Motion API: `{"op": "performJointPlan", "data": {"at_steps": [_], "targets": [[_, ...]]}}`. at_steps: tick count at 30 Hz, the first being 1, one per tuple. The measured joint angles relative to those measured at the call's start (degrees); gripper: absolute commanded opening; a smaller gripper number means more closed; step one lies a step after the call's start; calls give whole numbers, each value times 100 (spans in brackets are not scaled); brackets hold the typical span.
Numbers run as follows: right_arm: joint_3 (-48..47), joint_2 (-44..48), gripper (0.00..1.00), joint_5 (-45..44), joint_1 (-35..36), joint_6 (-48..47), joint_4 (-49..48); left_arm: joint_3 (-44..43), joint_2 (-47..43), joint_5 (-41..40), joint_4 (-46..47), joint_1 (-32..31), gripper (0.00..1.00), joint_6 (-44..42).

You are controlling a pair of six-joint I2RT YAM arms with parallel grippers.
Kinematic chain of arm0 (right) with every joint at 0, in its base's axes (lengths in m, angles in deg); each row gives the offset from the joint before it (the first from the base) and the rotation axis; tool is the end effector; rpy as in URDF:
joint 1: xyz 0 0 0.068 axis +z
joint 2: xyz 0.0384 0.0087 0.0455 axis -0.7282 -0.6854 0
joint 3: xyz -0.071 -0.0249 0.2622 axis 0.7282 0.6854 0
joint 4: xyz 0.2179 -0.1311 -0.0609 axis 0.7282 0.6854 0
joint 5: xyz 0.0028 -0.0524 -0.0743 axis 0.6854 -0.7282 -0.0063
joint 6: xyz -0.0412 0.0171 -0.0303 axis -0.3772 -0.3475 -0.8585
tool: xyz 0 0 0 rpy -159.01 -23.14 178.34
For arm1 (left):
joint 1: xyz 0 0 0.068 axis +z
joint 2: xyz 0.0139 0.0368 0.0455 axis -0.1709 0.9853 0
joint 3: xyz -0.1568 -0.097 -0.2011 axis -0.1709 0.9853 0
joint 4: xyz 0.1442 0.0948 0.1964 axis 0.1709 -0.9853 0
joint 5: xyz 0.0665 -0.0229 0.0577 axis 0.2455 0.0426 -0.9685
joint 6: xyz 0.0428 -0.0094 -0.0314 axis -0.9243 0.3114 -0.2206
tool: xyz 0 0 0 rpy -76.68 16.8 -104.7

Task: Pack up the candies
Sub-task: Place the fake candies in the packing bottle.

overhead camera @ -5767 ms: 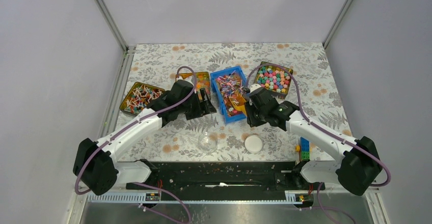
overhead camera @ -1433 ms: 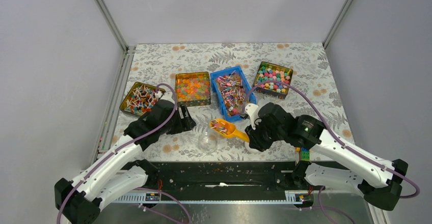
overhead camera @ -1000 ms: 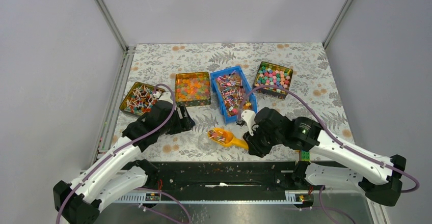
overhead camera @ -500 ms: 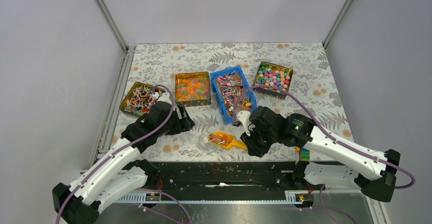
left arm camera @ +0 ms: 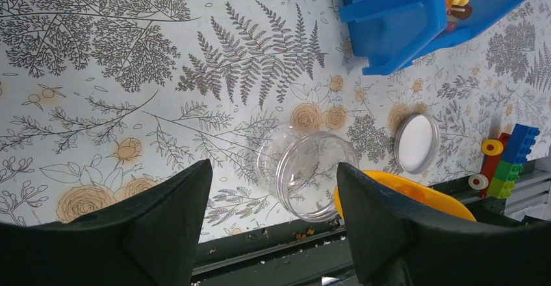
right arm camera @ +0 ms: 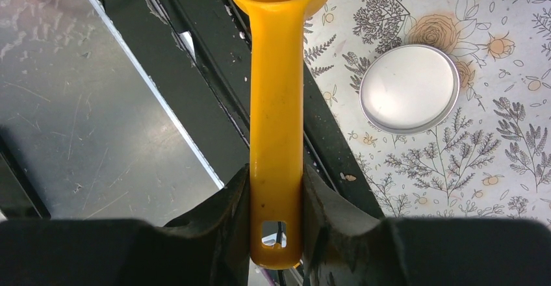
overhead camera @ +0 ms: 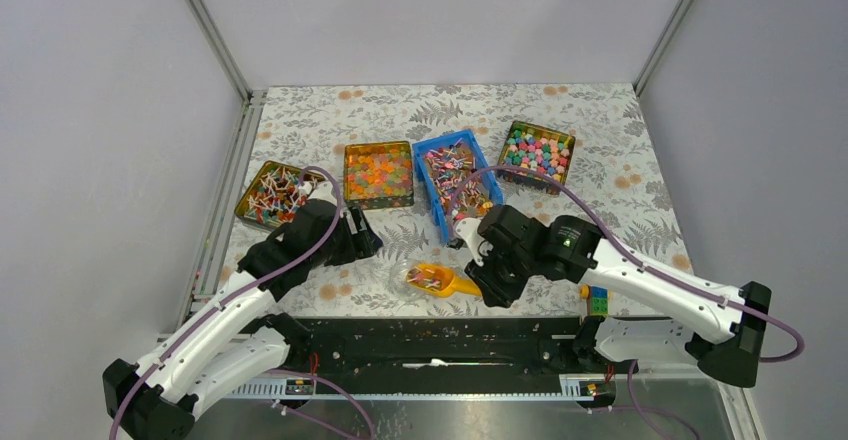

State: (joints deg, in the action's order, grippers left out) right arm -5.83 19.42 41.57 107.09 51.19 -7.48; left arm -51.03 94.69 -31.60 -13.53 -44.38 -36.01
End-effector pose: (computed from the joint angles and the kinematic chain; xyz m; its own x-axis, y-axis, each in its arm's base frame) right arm 0.0980 0.1857 0.3079 -0.4470 -0.7206 -0.5300 -0.8891 0.4232 0.1745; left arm 0.1365 -0.0911 0.2589 -0.7667 -0.3071 -0.5638 -0.0055 0.8813 -0.4725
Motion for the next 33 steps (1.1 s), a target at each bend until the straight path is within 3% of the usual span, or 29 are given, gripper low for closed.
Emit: {"op": "performJointPlan", "data": {"at_steps": [33], "targets": [[-1189,-1134,0,-186,2,-236,1108,181,-85,0,9,0,72,111]]}}
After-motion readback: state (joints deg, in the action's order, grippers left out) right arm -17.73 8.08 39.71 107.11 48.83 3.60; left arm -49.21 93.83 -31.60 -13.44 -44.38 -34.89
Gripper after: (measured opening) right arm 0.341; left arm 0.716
